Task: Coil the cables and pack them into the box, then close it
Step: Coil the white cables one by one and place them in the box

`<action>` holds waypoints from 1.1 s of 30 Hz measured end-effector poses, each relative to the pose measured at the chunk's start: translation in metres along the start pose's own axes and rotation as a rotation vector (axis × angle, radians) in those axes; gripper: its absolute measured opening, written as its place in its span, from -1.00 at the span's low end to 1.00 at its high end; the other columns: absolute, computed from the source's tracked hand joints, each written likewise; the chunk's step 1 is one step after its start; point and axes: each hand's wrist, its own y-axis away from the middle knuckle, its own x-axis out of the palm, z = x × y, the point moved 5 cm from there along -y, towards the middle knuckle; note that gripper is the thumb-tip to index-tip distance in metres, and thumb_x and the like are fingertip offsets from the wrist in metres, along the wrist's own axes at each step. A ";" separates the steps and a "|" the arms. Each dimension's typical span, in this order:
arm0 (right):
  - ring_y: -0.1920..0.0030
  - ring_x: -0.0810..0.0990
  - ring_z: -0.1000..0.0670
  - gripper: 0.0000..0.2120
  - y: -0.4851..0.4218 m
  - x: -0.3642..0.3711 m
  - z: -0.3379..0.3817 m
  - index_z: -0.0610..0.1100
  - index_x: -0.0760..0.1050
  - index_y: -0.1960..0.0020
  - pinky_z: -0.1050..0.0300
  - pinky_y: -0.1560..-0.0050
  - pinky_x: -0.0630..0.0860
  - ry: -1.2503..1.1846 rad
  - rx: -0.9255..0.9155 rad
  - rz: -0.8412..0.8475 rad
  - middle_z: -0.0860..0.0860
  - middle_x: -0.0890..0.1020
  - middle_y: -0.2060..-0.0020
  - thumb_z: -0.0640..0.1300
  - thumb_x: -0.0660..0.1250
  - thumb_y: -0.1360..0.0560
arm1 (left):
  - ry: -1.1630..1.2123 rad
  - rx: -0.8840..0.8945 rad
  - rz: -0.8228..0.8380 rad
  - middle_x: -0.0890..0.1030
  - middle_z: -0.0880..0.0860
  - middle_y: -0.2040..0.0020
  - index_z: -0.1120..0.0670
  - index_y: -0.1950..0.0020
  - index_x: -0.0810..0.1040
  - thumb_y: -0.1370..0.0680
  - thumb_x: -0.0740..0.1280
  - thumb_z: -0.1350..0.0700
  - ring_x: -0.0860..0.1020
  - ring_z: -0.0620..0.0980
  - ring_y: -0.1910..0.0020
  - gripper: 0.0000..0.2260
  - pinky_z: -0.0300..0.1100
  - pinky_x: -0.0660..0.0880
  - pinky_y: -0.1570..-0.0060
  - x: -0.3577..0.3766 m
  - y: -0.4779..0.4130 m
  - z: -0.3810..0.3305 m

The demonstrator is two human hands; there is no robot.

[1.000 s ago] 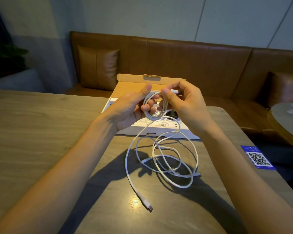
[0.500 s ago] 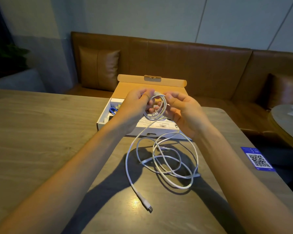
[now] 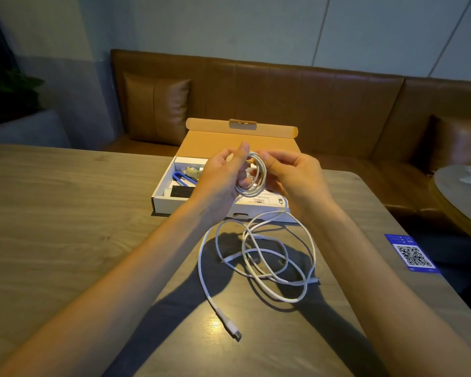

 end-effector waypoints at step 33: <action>0.05 0.73 -0.03 -0.83 0.000 0.004 0.009 -0.04 0.59 -0.10 0.01 -0.07 0.66 0.368 -0.207 0.140 -0.05 0.73 0.09 -0.26 0.34 -0.59 | -0.459 0.209 0.062 0.61 -0.02 0.27 0.09 -0.02 0.57 -0.63 0.30 -0.03 0.59 -0.13 0.35 -0.80 -0.10 0.64 0.14 -0.011 -0.002 -0.023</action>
